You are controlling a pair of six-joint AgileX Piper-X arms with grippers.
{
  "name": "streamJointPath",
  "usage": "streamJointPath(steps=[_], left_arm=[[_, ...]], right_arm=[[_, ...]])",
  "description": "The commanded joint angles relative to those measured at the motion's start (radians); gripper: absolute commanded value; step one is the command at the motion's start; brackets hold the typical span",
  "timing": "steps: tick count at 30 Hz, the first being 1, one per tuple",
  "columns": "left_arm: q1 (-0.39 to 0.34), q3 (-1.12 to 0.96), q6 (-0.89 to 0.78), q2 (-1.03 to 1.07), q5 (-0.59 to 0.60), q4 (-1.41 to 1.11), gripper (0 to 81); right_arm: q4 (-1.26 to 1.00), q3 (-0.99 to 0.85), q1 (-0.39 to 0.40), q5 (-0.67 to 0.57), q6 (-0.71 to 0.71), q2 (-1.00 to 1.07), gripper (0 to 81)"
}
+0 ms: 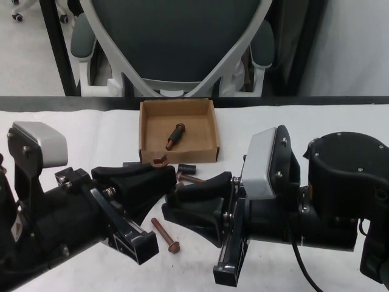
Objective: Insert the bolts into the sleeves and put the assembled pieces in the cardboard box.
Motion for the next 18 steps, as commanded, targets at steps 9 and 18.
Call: streamJointPath(steps=[9,18], left_arm=[[-0.003,-0.003,-0.009,-0.004,0.004,0.004,40.7],[-0.003,-0.003,-0.078,-0.004,-0.043,0.005,47.6]], right_arm=[[-0.040,-0.026,-0.001,-0.024,0.000,-0.017,0.3],[-0.040,-0.033,-0.001,-0.024,0.000,-0.017,0.3]])
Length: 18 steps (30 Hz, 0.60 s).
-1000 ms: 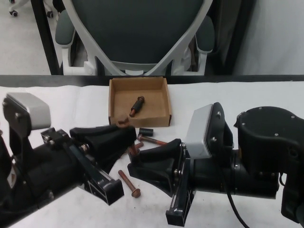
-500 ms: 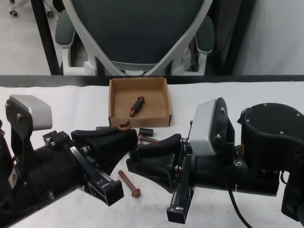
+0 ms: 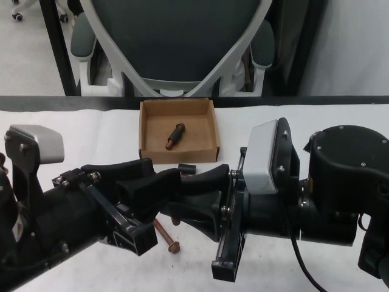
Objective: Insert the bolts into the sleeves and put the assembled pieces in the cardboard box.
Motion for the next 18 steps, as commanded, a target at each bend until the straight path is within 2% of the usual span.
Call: streamJointPath(steps=[1,5,9,18], left_arm=[[0.000,-0.003,-0.008,-0.004,-0.028,-0.015,47.6],[0.020,-0.003,0.003,-0.004,-0.091,-0.026,47.6],[0.051,-0.003,0.003,-0.004,-0.091,-0.011,47.6],[0.126,-0.005,-0.027,-0.037,-0.046,0.035,47.6]], right_arm=[[-0.019,-0.021,-0.001,-0.012,0.000,-0.015,0.3],[-0.019,-0.046,-0.008,-0.007,0.017,-0.015,0.3],[0.027,-0.069,-0.041,0.014,0.082,-0.015,0.3],[0.376,-0.193,-0.134,0.060,0.043,-0.020,0.3]])
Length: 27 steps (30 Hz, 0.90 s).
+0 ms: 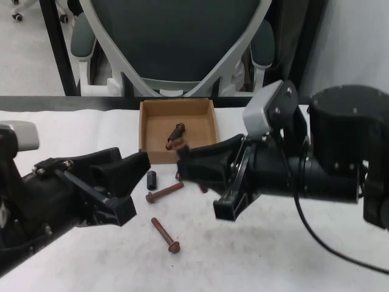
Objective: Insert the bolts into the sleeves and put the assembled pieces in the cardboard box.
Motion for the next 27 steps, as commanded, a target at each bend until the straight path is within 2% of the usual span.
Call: streamJointPath(steps=[1,4,8,13,19,27], left_arm=[[0.010,-0.005,-0.006,-0.023,0.011,-0.004,47.6],[0.013,-0.005,-0.008,-0.041,0.026,0.004,46.8],[0.013,-0.021,-0.013,-0.048,0.060,0.132,42.0],[0.013,-0.074,0.017,-0.048,0.116,0.325,41.9],[0.013,-0.102,0.022,-0.048,0.116,0.342,41.7],[0.013,-0.185,0.186,-0.029,0.116,0.589,41.5]], right_arm=[[0.195,-0.092,-0.058,0.015,-0.036,-0.018,0.3],[0.244,-0.123,-0.079,0.015,-0.035,-0.009,0.3],[0.326,-0.167,-0.094,0.015,-0.035,0.025,0.3],[0.378,-0.254,-0.094,0.015,-0.035,0.109,0.3],[0.464,-0.389,-0.099,0.015,-0.035,0.247,0.3],[0.571,-0.572,-0.146,0.007,-0.035,0.415,0.3]])
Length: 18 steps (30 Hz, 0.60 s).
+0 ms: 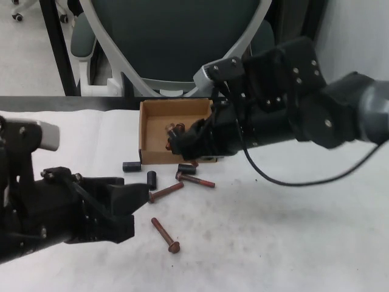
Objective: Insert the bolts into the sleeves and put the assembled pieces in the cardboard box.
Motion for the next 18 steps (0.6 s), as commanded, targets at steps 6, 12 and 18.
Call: streamJointPath(steps=[6,12,18], left_arm=[[0.002,-0.135,0.173,0.070,0.004,0.180,41.5],[0.002,-0.251,0.435,0.180,0.004,0.379,39.2],[-0.012,-0.327,0.694,0.257,0.004,0.505,38.4]], right_arm=[[0.172,-0.277,-0.068,-0.021,-0.007,0.193,0.3],[0.268,-0.439,-0.093,-0.021,-0.007,0.291,0.3],[0.321,-0.556,-0.117,-0.021,-0.007,0.374,0.3]])
